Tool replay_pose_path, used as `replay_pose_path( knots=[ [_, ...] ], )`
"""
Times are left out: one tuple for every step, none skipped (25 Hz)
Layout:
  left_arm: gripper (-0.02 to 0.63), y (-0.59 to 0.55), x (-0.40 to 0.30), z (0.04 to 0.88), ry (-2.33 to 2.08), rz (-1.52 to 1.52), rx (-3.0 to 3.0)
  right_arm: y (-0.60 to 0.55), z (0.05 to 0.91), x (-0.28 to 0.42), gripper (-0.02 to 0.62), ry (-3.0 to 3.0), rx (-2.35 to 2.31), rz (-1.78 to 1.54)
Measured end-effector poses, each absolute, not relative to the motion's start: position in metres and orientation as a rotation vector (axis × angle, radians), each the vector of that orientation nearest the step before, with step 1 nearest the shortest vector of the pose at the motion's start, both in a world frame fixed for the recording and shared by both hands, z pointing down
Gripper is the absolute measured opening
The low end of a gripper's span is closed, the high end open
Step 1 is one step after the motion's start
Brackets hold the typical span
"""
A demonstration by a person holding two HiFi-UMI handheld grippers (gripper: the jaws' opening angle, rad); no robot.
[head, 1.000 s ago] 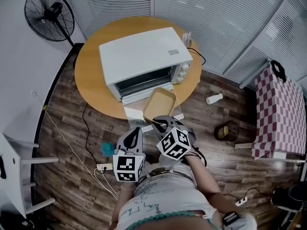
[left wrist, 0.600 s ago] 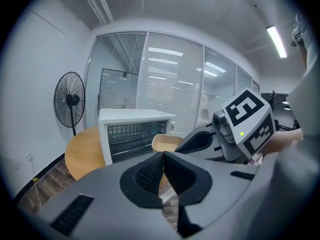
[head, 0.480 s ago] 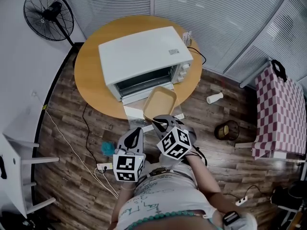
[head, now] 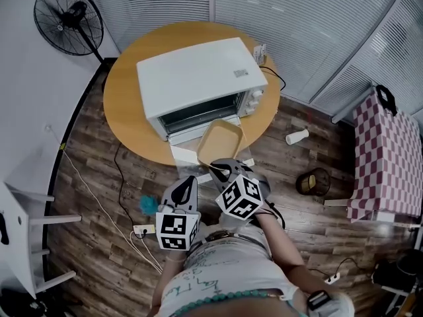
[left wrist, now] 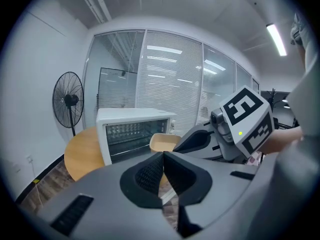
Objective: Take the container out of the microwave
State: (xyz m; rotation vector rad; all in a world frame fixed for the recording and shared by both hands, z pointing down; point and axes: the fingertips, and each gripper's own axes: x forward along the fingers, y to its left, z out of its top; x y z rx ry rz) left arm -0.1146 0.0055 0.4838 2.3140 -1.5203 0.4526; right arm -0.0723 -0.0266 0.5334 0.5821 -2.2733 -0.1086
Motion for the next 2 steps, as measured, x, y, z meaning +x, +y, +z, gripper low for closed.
replay_pose_path(
  knots=[
    [0.015, 0.0053, -0.1143, 0.4835, -1.521, 0.453, 2.315, -0.0265, 0.5336, -0.0723, 0.012, -2.273, 0.580, -0.109],
    [0.015, 0.0051, -0.1141, 0.4831, -1.521, 0.453, 2.317, -0.0263, 0.5337, -0.0723, 0.012, -2.272, 0.578, -0.110]
  ],
)
